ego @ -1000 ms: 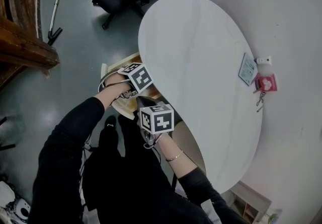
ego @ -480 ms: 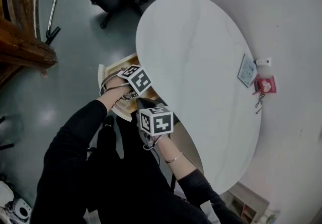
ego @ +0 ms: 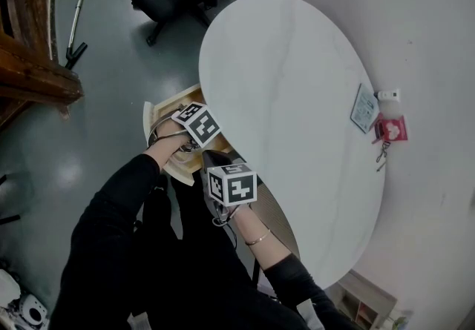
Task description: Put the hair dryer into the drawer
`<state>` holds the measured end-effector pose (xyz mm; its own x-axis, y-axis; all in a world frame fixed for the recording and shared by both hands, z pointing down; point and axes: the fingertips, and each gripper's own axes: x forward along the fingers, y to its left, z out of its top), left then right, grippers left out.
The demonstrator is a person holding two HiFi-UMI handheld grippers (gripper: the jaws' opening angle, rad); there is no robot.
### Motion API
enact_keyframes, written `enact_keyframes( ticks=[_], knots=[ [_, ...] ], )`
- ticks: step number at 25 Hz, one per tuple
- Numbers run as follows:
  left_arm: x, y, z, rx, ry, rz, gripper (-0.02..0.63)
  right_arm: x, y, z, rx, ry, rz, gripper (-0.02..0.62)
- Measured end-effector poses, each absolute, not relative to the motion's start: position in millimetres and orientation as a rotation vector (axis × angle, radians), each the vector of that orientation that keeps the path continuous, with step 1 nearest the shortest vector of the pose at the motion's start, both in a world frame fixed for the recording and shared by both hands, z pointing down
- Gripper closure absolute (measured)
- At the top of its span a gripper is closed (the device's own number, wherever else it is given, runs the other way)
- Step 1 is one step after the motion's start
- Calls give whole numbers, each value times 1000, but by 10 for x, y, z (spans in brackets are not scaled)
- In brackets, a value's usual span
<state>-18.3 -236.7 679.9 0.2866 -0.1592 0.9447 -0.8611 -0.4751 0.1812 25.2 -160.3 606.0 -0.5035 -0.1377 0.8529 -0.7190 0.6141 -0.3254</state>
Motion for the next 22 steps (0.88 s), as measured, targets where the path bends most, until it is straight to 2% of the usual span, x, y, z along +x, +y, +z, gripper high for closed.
enact_keyframes(
  ticks=[22],
  knots=[
    [-193,-2281,7048,1834,-914,1370,439,254,-1555,6100,683,-1954,863,592]
  ],
)
